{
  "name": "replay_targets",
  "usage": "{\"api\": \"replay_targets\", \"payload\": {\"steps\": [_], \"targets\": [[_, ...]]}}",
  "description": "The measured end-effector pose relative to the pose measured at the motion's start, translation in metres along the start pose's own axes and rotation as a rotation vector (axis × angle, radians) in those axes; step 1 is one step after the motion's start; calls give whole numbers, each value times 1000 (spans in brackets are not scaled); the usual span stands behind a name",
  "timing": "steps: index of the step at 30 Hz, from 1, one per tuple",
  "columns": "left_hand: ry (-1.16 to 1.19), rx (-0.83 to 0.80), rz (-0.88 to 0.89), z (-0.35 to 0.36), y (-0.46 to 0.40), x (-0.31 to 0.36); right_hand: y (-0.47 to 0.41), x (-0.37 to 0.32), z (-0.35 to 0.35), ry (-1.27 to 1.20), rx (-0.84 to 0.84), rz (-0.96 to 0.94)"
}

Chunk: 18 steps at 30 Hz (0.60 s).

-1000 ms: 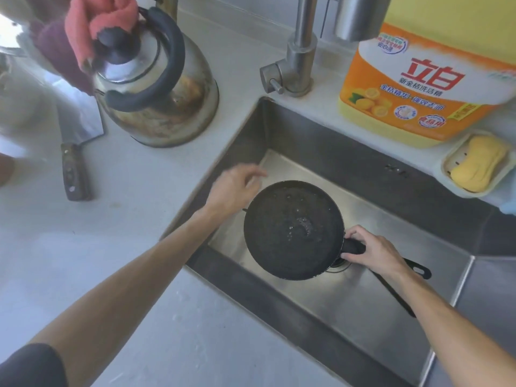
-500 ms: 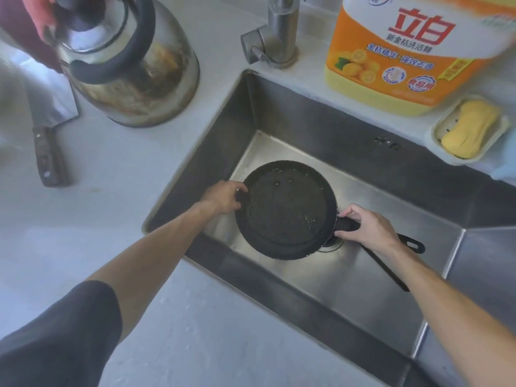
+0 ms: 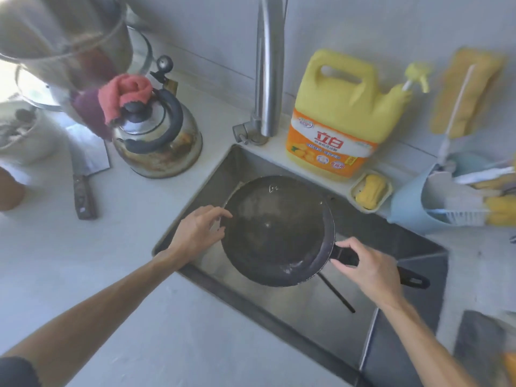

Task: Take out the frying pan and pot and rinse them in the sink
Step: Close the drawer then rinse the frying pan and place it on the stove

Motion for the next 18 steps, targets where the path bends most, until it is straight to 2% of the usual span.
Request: {"api": "replay_targets", "payload": {"steps": [5, 10, 18], "targets": [[-95, 173, 225, -17, 0, 34, 10, -12, -64, 112, 417, -253], [-81, 379, 273, -30, -3, 66, 20, -16, -107, 223, 581, -366], [-122, 524, 399, -60, -6, 114, 31, -20, -160, 270, 725, -411]]}}
Point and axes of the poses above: each hand's wrist, its own y-axis away from the middle knuckle, its own z-axis out of the palm, x = y × z, the point moved 6 cm from there along -y, towards the middle knuckle, and after that the axes turned 10 degrees about x, right-handed, at the moved point
